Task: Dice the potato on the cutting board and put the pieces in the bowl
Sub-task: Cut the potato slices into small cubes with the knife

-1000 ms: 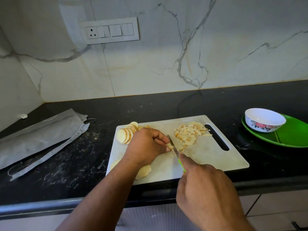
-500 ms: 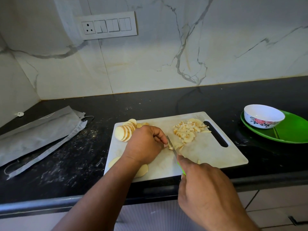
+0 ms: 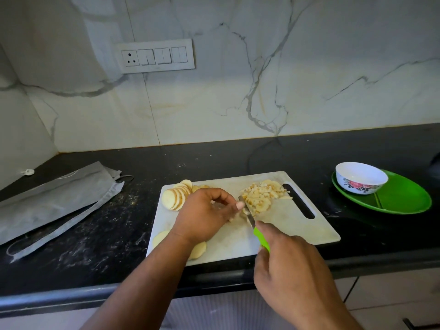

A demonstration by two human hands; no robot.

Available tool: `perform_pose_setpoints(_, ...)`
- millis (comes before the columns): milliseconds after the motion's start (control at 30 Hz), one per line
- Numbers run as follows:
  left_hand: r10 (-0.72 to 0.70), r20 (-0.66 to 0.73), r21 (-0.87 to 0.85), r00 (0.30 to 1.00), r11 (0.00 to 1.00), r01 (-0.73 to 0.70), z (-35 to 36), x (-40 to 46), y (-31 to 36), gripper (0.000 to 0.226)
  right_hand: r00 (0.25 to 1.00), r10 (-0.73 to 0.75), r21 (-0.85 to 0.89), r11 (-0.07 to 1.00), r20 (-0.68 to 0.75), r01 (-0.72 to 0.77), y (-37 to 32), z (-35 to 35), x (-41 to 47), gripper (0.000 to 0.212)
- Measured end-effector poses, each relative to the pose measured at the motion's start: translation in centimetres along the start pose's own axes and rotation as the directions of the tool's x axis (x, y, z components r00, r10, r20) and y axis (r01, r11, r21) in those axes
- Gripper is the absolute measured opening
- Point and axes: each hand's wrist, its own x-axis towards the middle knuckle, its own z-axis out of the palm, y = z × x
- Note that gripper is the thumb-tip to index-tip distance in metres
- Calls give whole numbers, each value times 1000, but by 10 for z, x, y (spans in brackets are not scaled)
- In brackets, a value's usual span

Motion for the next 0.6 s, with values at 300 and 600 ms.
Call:
perform_pose_setpoints(300, -28, 8, 16, 1000, 999, 28, 0, 2, -1, 10, 1000, 2, 182, 983, -25, 3, 1, 3, 7, 43)
perform_pose_setpoints(600, -57, -28, 12, 998, 998, 57, -1, 2, -1, 20, 1000, -12, 139, 990, -18, 15, 0, 2, 5, 44)
